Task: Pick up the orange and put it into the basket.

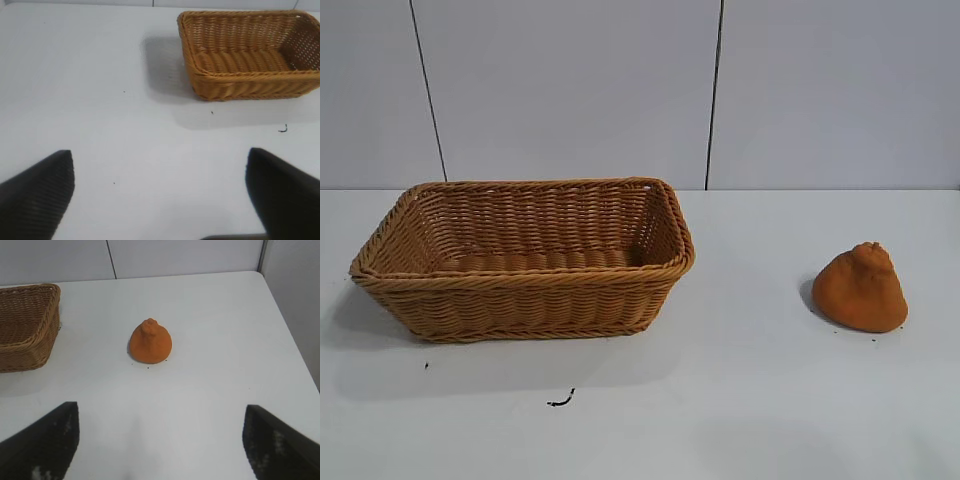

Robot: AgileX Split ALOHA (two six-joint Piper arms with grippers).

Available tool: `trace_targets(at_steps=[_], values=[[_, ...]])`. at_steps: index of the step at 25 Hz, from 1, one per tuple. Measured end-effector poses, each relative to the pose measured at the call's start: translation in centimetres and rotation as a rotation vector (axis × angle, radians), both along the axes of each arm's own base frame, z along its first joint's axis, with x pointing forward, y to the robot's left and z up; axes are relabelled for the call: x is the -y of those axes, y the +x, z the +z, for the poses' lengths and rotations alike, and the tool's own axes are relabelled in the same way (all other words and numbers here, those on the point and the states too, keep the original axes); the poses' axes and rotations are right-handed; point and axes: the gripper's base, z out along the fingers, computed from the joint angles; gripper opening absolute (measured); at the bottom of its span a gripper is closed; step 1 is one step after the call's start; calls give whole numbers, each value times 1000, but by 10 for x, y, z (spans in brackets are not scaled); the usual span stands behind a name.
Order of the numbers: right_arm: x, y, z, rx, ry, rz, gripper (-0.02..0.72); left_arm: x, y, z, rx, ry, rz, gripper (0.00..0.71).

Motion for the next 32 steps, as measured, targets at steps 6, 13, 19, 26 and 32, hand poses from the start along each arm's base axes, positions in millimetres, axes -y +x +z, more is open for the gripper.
trace_targets(at_steps=[6, 13, 19, 26, 32], values=[[0, 0, 0, 0, 0, 0, 608, 0, 0, 0, 0, 0, 0, 666], [0, 0, 2, 13, 0, 0, 608, 0, 0, 0, 0, 0, 0, 666], [0, 18, 34, -20, 1, 0, 608, 0, 0, 0, 0, 0, 0, 666], [3, 169, 75, -404, 14, 1, 608, 0, 0, 0, 0, 0, 0, 666], [1, 329, 35, -686, 36, 72, 608, 0, 0, 0, 0, 0, 0, 666]])
